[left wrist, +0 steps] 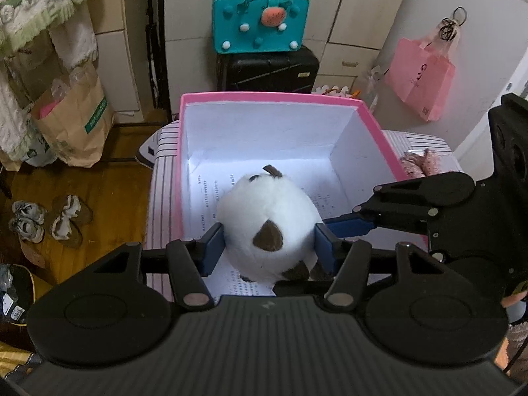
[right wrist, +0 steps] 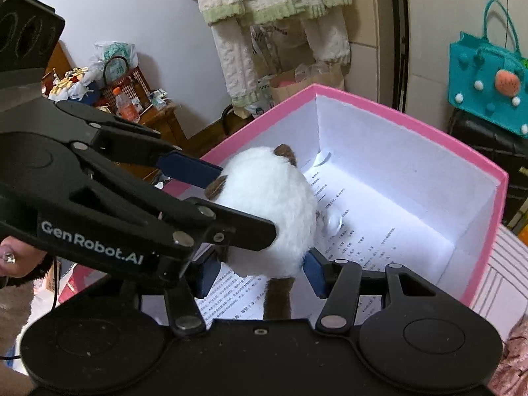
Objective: Organize soft objects
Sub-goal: 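Lift the white plush cat with the left tool over the pink box, then open the left tool to drop the plush cat into the box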
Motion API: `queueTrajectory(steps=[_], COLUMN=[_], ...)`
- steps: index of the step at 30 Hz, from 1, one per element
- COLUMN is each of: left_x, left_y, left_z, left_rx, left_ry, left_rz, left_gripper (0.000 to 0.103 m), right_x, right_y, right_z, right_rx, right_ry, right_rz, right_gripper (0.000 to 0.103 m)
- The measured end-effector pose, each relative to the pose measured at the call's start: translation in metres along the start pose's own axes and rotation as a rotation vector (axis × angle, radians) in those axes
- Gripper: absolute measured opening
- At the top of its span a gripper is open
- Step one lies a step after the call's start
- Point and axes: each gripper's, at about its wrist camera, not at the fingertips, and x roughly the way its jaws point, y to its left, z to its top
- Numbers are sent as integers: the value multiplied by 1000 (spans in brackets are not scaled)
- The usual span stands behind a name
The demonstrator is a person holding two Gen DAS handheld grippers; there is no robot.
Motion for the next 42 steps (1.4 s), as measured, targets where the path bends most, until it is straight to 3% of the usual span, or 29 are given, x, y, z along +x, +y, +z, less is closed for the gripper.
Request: queueTrajectory(steps=[9,12,14,16,21,35,42], left_x=[9,9,8,10,14,-44,-68], left_y=[2,4,4,2,6,-8,-25], left_z=[10,10,10,10,11,-19,-31], left_rx=[65,62,64,74,25,57,96], left_ry=[34,28,23,23,18,-94,-105], left_rz=[31,36,23,2,6,39,44], left_gripper=[54,53,50,45,44,52,54], right_x=[11,13,16,21,22,-50,-84], right_y=[5,5,-1,-7,-16,12,29], right_z=[10,11,11,13,11,-14,-22], right_rx=[-114,-119,-67,-11,61,10,-22], right_ry=[67,88,102,120,129,-24,-60], right_rz=[-32,-23,-5,15,62,-26,-66], right_gripper=[66,52,33,28,28,33,35])
